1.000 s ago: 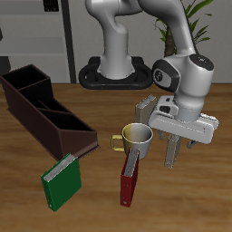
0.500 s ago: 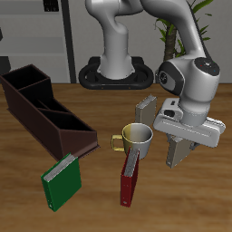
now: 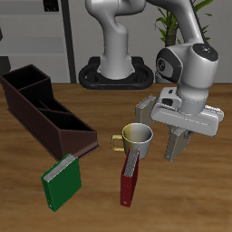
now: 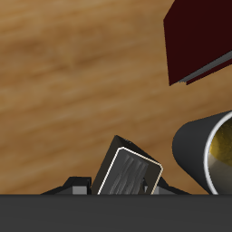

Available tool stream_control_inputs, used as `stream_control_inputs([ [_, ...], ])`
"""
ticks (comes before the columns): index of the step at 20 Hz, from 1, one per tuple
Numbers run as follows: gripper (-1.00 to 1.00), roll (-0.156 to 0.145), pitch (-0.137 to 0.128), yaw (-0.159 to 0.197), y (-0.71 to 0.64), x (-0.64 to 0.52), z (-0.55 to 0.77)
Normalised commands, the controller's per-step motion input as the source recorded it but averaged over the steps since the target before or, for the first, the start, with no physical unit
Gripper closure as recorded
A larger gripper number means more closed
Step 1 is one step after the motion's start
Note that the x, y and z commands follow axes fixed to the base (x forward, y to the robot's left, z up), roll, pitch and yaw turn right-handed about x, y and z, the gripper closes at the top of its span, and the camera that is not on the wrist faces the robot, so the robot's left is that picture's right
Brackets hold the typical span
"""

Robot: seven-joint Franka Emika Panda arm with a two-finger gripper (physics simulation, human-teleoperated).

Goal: Place the left yellow book into the right desk caddy's front compartment

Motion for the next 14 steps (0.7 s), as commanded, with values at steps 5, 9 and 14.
stream_control_inputs([
  [5, 1.00, 0.035, -0.069, 0.088, -0.05, -0.26, 0.48],
  [9, 1.00, 0.073, -0.072, 0.149, -0.06, -0.36, 0.59],
  [14, 1.00, 0.059, -0.049, 0.183, -0.17, -0.34, 0.54],
])
